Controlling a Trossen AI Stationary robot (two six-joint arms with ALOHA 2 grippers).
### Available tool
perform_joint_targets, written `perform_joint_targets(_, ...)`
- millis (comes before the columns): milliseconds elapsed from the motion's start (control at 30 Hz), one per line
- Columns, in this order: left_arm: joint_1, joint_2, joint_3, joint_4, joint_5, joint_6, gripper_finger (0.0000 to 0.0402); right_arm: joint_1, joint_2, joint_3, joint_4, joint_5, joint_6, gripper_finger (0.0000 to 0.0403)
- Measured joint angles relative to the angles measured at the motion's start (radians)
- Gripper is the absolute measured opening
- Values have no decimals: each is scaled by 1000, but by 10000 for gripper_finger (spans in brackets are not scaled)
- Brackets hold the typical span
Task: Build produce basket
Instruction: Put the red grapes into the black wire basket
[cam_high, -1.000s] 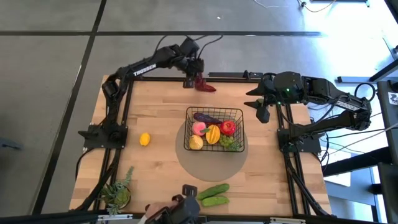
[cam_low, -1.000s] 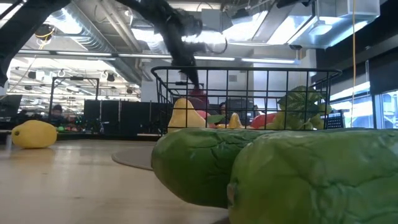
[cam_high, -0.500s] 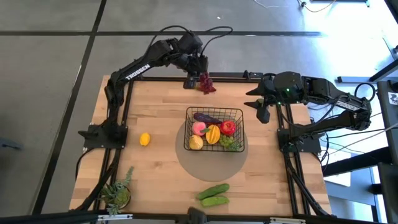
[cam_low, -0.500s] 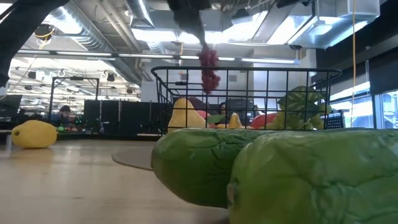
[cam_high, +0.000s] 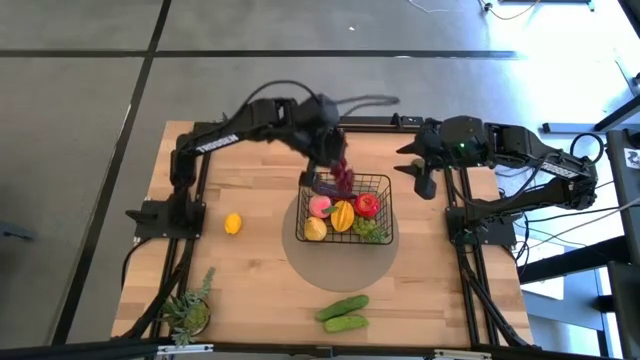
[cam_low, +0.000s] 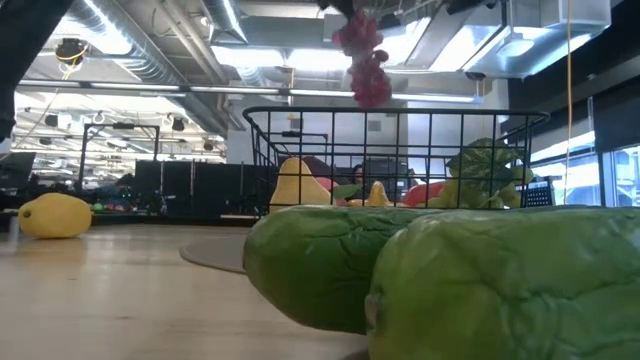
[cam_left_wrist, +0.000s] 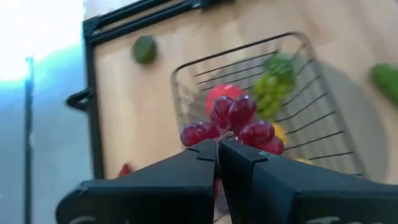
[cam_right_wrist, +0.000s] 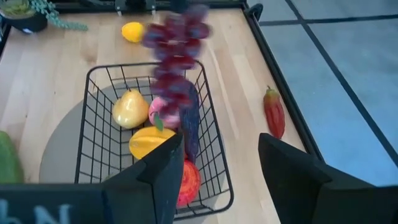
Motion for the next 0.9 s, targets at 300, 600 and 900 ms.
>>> perform_joint_targets(300, -112, 9, -5, 59, -11, -67, 0, 0, 0, 0, -37, 0, -1, 199)
perform_joint_targets(600, -120, 93, -42, 82, 6, -35, 0, 0, 0, 0, -47, 0, -27, 199)
perform_joint_targets(900, -95, 195, -42, 71, 6, 4, 0, 0, -1, 0, -79, -104, -58, 199)
